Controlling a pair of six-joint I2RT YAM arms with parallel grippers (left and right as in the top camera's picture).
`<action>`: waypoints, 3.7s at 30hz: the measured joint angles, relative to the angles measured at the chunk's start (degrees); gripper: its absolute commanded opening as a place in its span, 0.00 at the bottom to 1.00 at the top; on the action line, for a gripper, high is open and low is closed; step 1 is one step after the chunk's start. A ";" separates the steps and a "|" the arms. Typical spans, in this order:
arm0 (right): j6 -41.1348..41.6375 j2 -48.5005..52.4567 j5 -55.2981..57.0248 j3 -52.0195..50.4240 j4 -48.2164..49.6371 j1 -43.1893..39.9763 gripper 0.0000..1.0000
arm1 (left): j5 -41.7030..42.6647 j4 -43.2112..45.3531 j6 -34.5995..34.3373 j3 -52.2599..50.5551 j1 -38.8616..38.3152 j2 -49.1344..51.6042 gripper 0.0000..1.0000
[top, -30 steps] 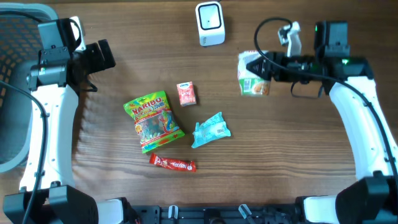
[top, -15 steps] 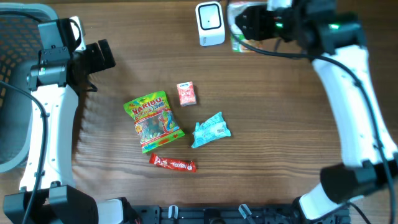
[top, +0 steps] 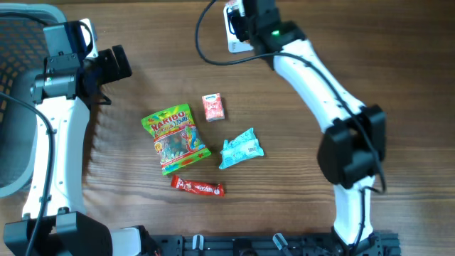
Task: Scan the item barcode
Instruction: 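Hold the cup in front of the white scanner with the right gripper, then carry the cup back right, set it down and open the right gripper, then reach the right gripper over the mint-green wipes pack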
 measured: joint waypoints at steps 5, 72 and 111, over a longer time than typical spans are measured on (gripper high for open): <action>-12.22 6.51 9.44 0.00 13.35 0.68 0.57 | 0.02 0.02 0.00 0.00 0.00 0.00 1.00; 4.87 -15.93 -13.05 -32.72 -36.79 -34.18 0.92 | 0.00 0.02 0.00 0.00 0.00 0.00 1.00; 14.16 -18.32 -43.04 -2.03 -57.92 -4.94 0.57 | 0.00 0.02 0.00 0.00 0.00 0.00 1.00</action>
